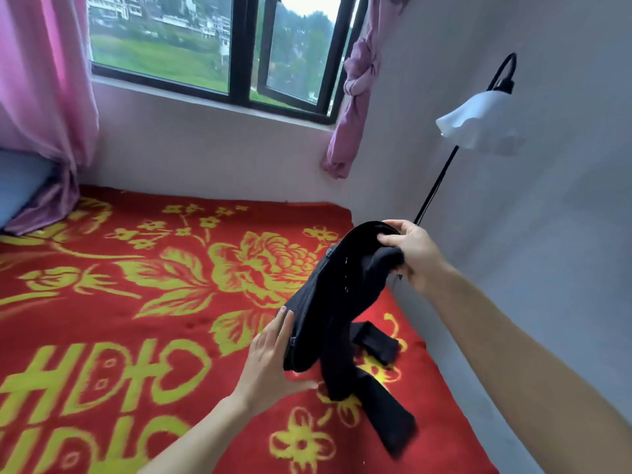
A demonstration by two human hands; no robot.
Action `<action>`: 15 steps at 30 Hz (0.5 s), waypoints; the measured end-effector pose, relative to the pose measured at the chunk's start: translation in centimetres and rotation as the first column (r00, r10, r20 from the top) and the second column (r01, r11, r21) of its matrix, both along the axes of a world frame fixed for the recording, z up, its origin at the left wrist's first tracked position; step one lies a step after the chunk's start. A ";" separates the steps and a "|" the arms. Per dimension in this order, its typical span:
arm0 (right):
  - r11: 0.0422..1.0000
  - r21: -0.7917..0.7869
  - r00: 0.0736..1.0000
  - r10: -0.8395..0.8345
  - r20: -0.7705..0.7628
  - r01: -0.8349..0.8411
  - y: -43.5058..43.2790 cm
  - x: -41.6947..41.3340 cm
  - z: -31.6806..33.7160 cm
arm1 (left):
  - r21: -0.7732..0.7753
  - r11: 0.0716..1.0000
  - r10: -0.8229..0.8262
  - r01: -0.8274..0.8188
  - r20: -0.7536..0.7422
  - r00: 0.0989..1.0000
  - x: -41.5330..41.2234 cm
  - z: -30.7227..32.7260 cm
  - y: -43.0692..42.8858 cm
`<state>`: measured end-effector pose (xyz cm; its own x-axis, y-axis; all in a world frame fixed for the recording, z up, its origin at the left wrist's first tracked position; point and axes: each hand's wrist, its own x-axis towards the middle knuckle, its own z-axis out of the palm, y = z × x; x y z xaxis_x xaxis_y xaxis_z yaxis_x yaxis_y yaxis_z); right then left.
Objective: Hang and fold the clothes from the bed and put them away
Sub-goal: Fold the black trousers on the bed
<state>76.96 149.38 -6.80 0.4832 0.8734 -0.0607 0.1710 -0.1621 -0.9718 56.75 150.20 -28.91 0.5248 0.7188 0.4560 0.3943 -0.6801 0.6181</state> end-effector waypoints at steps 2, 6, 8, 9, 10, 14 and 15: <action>1.000 0.014 1.000 0.008 -0.007 -0.008 -0.2 0.2 0.5 | 0.084 0.994 0.054 -0.064 0.121 0.991 0.2 2.0 0.3; 0.998 0.068 0.995 0.020 -0.098 -0.014 -1.1 2.0 1.6 | -0.006 1.000 0.015 -0.014 0.312 0.950 -0.2 5.3 1.4; 0.997 0.059 0.996 0.051 -0.073 -0.047 -1.7 3.7 2.2 | -0.114 0.993 0.080 -0.041 0.361 0.929 -1.0 6.7 2.6; 0.995 0.044 0.995 0.090 -0.042 -0.088 -2.2 4.6 2.5 | -0.135 0.988 0.121 -0.080 0.334 0.935 -1.5 7.4 3.3; 0.988 0.016 0.988 0.152 0.016 -0.152 -2.7 5.7 2.7 | -0.130 0.985 0.146 -0.111 0.301 0.943 -2.0 8.1 4.1; 0.893 -0.295 0.773 0.445 0.453 -0.341 -4.2 9.3 4.0 | -0.185 0.979 0.137 -0.084 0.294 0.946 -4.1 11.7 6.3; 0.875 -0.385 0.676 0.476 0.563 -0.294 -4.0 10.0 4.1 | -0.217 0.975 0.109 -0.044 0.300 0.948 -4.5 12.6 6.5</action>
